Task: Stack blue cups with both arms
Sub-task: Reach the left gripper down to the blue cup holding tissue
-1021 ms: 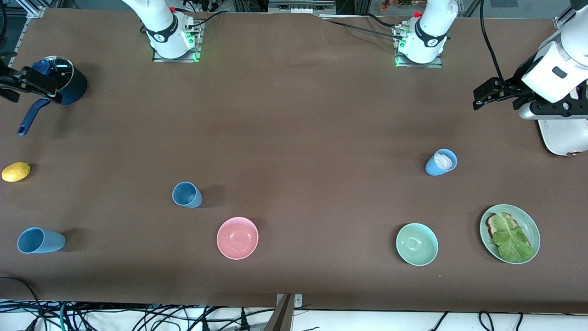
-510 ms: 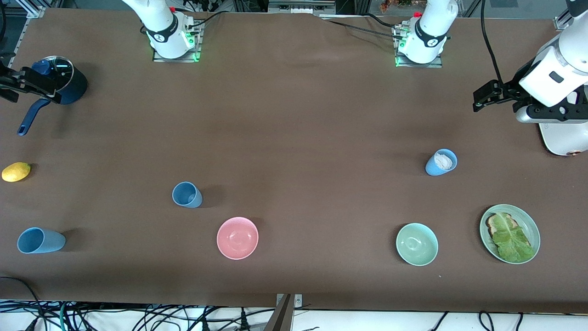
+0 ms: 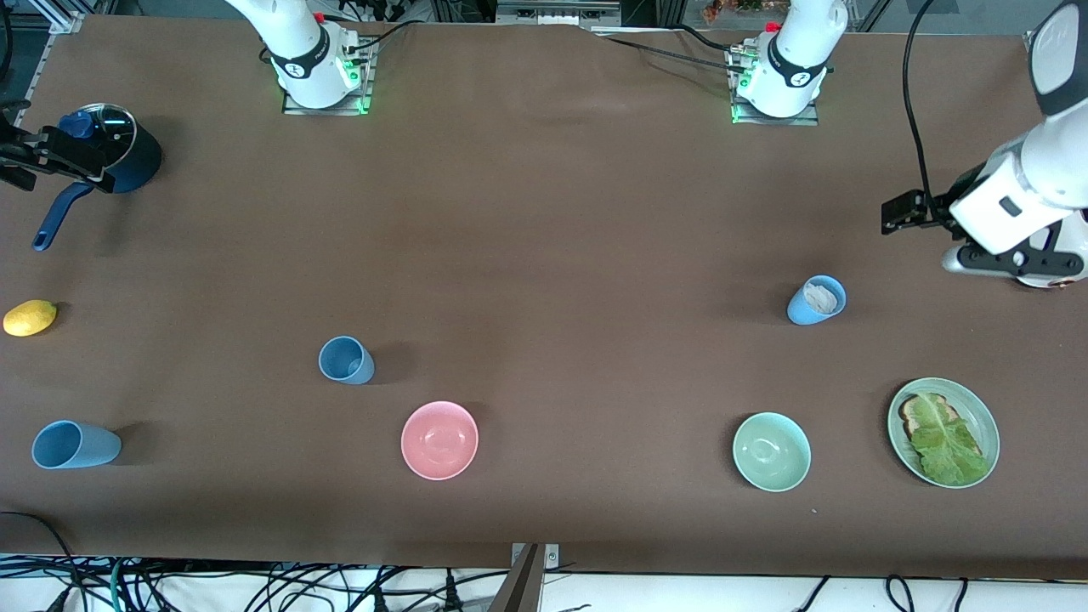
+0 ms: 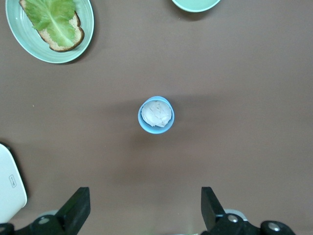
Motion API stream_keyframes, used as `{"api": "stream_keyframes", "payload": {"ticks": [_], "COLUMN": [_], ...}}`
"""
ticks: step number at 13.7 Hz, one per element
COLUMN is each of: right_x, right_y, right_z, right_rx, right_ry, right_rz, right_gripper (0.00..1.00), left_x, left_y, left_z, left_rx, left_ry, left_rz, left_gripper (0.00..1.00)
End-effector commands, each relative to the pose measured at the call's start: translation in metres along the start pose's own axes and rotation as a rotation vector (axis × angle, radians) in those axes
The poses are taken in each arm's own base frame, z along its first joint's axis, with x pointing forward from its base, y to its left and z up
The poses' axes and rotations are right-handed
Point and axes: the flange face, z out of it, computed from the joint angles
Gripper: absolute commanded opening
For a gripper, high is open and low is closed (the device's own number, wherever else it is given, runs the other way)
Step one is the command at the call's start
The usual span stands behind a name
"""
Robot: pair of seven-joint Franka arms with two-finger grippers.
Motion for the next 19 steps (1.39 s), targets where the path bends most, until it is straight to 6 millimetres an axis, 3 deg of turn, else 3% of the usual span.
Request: {"api": "stream_keyframes", "payload": {"ticks": [1, 7, 12, 14, 16, 18, 19], "right_x": [-0.001, -0.002, -0.002, -0.002, -0.001, -0.001, -0.001], "right_y": [0.001, 0.002, 0.002, 0.002, 0.001, 0.001, 0.001], "right_z": [-0.003, -0.004, -0.004, -0.004, -0.003, -0.003, -0.003], "right_rx": [0.014, 0.015, 0.013, 0.015, 0.014, 0.014, 0.014], "right_ry": [0.009, 0.010, 0.010, 0.010, 0.009, 0.009, 0.010], "right_rz": [0.016, 0.018, 0.018, 0.018, 0.016, 0.016, 0.018], "right_gripper": [1.00, 1.00, 1.00, 1.00, 1.00, 1.00, 1.00], "left_x": [0.014, 0.020, 0.029, 0.028, 0.030, 0.033, 0.035], "left_y": [-0.025, -0.029, -0.026, -0.036, -0.037, -0.033, -0.025], "left_z": [0.041, 0.169, 0.242, 0.268, 0.283, 0.290, 0.290], "left_rx": [0.005, 0.032, 0.049, 0.037, 0.030, 0.024, 0.023], "left_ry": [-0.007, 0.026, 0.058, 0.074, 0.080, 0.071, 0.068], "left_rz": [0.038, 0.082, 0.121, 0.104, 0.102, 0.105, 0.102], "left_gripper": [1.00, 1.00, 1.00, 0.98, 0.81, 0.42, 0.28]}}
